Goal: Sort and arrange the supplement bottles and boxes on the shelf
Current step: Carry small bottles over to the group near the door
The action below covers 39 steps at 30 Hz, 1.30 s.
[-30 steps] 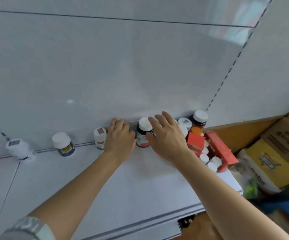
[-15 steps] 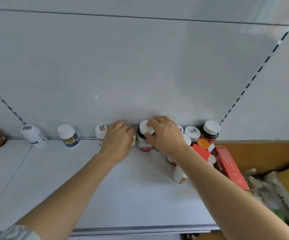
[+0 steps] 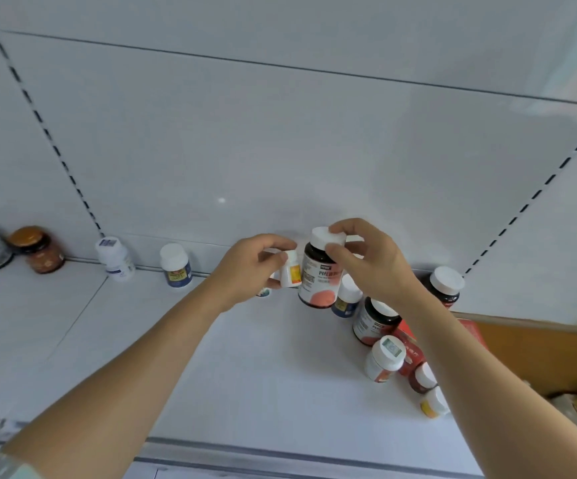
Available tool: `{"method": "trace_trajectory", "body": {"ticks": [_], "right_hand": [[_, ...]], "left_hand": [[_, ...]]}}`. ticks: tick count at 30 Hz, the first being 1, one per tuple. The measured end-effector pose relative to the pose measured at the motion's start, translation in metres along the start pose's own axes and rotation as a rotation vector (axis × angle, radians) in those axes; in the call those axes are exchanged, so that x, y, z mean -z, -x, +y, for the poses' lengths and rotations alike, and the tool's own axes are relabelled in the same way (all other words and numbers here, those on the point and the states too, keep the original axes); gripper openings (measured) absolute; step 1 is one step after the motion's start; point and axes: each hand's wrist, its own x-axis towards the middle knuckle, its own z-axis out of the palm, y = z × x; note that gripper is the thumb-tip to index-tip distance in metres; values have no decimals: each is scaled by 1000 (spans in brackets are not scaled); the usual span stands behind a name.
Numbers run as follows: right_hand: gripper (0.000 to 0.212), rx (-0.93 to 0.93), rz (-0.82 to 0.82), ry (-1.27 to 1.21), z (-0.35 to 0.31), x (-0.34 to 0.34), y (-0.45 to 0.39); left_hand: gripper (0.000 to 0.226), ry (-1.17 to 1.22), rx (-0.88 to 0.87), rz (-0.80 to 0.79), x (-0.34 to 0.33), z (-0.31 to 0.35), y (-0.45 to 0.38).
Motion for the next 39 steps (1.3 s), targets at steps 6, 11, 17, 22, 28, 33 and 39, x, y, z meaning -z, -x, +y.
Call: {"method": "trace_trajectory", "body": {"ticks": [6,11,17,22,28,33,39], "right_hand": [[21,22,17,34,-11,-12,7],[22,-36,44,18,-16,-22,14],[21,-65,61,33,-23,-32,27],[19,-59,31,28,-30,-40,35],[21,-11,-25,-19,-43,-43,39],[19,45,-76,-44,-46,-49,46],[17,80,-146,-79,-52,-74,53]], "left_hand": [[24,3,23,26,4,-2,11],[24,67,14,6,10,-7,19],[21,162,21,-48,19,-15,29],[22,225,46,-50,27,-12,46],[25,245,58,16,36,1,72],[25,238,59,49,38,6,97],[26,186,102,126,52,-7,129]]}}
